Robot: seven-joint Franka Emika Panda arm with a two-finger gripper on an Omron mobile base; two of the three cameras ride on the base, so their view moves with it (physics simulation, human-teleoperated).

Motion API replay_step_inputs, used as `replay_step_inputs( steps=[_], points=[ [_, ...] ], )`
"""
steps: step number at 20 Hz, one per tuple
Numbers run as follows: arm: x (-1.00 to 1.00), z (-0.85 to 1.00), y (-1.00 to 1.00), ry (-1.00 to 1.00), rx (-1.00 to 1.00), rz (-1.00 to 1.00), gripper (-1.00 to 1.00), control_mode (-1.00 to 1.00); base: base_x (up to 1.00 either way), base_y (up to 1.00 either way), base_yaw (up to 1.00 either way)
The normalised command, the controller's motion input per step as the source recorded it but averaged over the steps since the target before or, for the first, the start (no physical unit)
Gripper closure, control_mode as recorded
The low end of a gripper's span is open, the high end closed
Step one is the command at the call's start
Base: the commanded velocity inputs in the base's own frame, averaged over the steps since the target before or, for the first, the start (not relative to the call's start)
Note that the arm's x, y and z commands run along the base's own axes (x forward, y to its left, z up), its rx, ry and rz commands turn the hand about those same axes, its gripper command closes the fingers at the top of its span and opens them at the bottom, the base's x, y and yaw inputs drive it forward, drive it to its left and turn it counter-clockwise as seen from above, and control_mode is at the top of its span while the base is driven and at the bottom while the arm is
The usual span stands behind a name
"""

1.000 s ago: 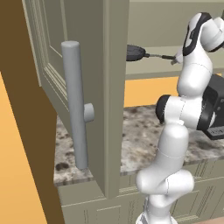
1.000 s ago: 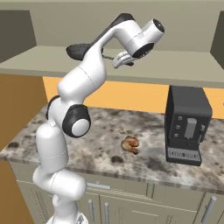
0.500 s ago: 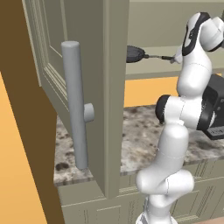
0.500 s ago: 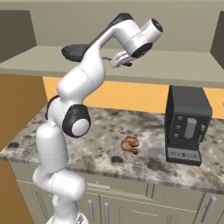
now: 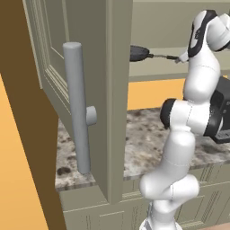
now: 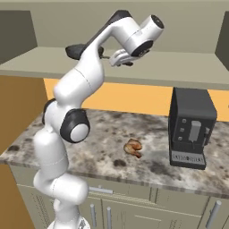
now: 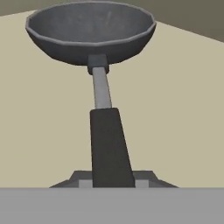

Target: Retrieve the pan from the cabinet, then place the raw meat into the pan to avoid contamination.

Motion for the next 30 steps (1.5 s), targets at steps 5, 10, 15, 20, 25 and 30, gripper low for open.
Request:
replay_step_inputs(
  steps=[5,10,15,20,25,30],
  points=[
    [-0.41,0.15,0.12,-0.09,-0.03,-0.15,1.0,-1.0,0.0,0.0,0.0],
    [-0.54,0.05,0.06,-0.09,-0.02,-0.17,1.0,-1.0,0.0,0.0,0.0],
    [-0.71,0.0,0.01,-0.01,0.0,-0.2,1.0,-1.0,0.0,0.0,0.0],
    [-0.8,0.04,0.01,0.0,0.0,-0.2,1.0,-1.0,0.0,0.0,0.0],
    [-0.97,0.04,0.03,0.01,0.0,-0.11,1.0,-1.0,0.0,0.0,0.0],
    [-1.0,0.0,0.0,0.02,0.0,-0.04,1.0,-1.0,0.0,0.0,0.0]
  ],
)
